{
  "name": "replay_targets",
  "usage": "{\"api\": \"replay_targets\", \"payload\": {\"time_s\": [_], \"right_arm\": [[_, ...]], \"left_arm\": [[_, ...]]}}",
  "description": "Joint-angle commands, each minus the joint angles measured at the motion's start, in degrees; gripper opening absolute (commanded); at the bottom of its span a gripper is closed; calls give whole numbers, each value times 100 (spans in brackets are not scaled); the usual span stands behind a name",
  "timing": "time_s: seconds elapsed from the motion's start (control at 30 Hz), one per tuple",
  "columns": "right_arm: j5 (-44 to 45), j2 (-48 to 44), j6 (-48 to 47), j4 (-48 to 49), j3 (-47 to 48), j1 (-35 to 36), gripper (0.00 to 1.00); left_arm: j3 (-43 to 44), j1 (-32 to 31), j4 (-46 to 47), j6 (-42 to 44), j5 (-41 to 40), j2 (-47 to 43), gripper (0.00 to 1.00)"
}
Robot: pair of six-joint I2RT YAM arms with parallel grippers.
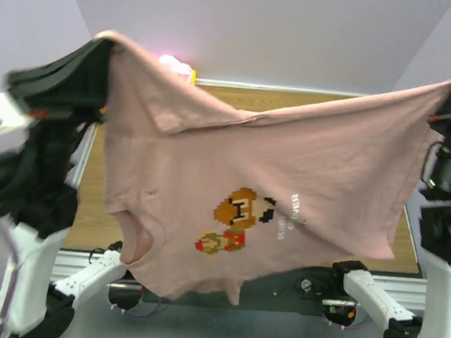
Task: Fold and stack the t-shirts
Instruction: Flatten the tshirt out
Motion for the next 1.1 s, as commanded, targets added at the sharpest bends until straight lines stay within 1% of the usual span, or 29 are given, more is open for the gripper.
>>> {"api": "replay_targets", "payload": {"time_s": [0.0, 0.03, 0.07, 0.1, 0.17, 0.2, 0.23, 0.27, 0.3, 0.33, 0.37, 0.4, 0.43, 0.47, 0.5, 0.53, 0.57, 0.6, 0.63, 0.7, 0.73, 0.77, 0.8, 0.83, 0.9, 1.07], "right_arm": [[1386, 1028, -393, 236, -865, -29, 0], [1527, 1195, -420, 429, -1075, -29, 0], [1772, 1396, -463, 526, -1147, -38, 0], [1827, 1773, -464, 588, -1165, -55, 1], [1880, 2249, -455, 677, -1000, -117, 0], [1950, 2703, -464, 677, -903, -152, 1], [1959, 2899, -473, 677, -788, -161, 4], [1968, 3075, -534, 686, -692, -187, 13], [1968, 3260, -586, 677, -491, -214, 40], [1968, 3523, -613, 677, -428, -240, 54], [1977, 3639, -709, 677, -340, -249, 88], [1977, 3701, -745, 668, -339, -249, 97], [1968, 3710, -736, 642, -365, -258, 100], [1933, 3658, -719, 642, -444, -249, 100], [1811, 3588, -693, 642, -532, -258, 100], [1723, 3483, -640, 650, -767, -249, 100], [1496, 3290, -518, 642, -883, -249, 100], [1346, 3175, -464, 642, -1006, -240, 100], [1153, 3069, -386, 633, -1172, -240, 100], [697, 2737, -61, 615, -1726, -249, 100], [520, 2656, 45, 607, -1910, -249, 100], [361, 2568, 272, 589, -2313, -249, 100], [55, 2454, 396, 589, -2491, -240, 100], [-87, 2427, 493, 589, -2658, -249, 100], [-377, 2409, 774, 589, -3124, -240, 100], [-783, 2549, 1231, 598, -3749, -249, 100]], "left_arm": [[-467, 34, 482, -233, 287, 1459, 0], [-459, 34, 536, -233, 287, 1740, 0], [-424, 34, 562, -207, 252, 2369, 0], [-345, 34, 580, -154, 191, 2715, 0], [286, 34, 388, -5, 68, 3487, 0], [1106, 34, -74, 143, -55, 4379, 9], [1637, 34, -392, 215, -82, 4849, 23], [2225, 34, -726, 285, -82, 5324, 39], [3371, 34, -1382, 364, -56, 6216, 68], [3887, 34, -1641, 382, 5, 6625, 82], [4283, 25, -1817, 391, 119, 7186, 99], [4557, 7, -1941, 382, 129, 7340, 99], [4690, -54, -1977, 391, 120, 7411, 99], [4605, -107, -1960, 426, 77, 7403, 99], [4404, -159, -1908, 487, -54, 7194, 99], [3723, -221, -1681, 540, -99, 7018, 98], [3272, -326, -1513, 540, -161, 6564, 99], [2798, -388, -1103, 523, -240, 6315, 98], [1871, -441, -925, 505, -266, 6095, 99], [1066, -607, -625, 418, -415, 5560, 98], [418, -652, -589, 365, -451, 5426, 98], [151, -704, -597, 260, -469, 5321, 99], [-104, -809, -589, 207, -495, 5180, 99], [-542, -880, -580, 180, -495, 5144, 98], [-1053, -1081, -571, 110, -591, 5091, 98], [-1636, -1442, -378, -92, -522, 5275, 99]]}}
